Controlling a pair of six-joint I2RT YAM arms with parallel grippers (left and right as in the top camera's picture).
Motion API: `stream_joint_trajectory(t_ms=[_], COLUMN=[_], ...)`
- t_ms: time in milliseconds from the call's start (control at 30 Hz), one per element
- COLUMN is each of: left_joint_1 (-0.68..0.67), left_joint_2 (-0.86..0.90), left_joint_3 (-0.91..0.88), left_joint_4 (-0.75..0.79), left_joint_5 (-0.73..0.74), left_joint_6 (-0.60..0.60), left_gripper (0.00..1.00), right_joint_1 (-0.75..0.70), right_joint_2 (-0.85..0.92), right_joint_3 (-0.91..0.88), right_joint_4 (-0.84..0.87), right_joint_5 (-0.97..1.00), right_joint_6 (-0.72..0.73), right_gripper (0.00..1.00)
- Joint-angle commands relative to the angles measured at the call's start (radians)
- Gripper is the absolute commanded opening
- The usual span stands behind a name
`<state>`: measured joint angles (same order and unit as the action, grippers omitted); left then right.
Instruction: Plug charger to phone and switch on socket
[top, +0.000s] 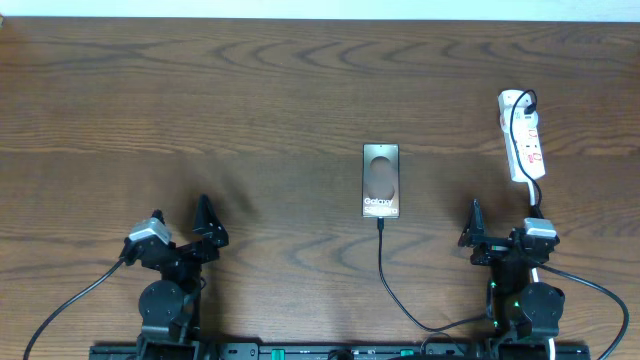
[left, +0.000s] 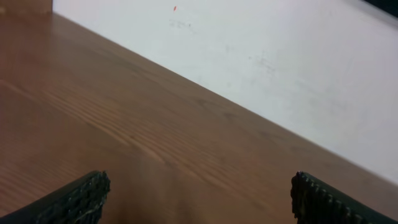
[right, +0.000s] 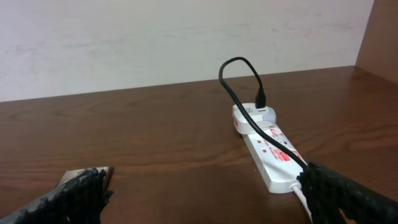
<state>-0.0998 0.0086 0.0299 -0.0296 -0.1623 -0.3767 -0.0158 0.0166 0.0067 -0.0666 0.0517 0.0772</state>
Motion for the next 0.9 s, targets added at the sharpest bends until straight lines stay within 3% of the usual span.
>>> stream_joint_trajectory(t_ms=[0,100,267,867], left_joint_1=[0.005,0.005,0.005,0.005], left_joint_2=[-0.008,-0.008,-0.008,-0.008], left_joint_3=[-0.026,-0.026,-0.026,-0.026], left_joint_4=[-0.029,-0.038,-0.042,-0.043], left_joint_5=[0.017,0.080,0.103,0.151], left_joint_6=[0.208,0.388,0.482,0.522], left_gripper=[0.95,0.95,0.95,0.95], right_joint_1=[-0.005,-0.005,-0.005,-0.005], right_joint_2=[-0.011,-0.011,-0.011,-0.011], right_joint_3=[-0.002,-0.002,-0.002,-0.002], right_joint_4=[-0.005,-0.005,-0.005,-0.005], right_joint_5=[-0.009,-0.009,-0.009,-0.009], right_joint_6=[-0.015,-0.015,-0.015,-0.015], right_gripper=[0.99,0.99,0.99,0.99])
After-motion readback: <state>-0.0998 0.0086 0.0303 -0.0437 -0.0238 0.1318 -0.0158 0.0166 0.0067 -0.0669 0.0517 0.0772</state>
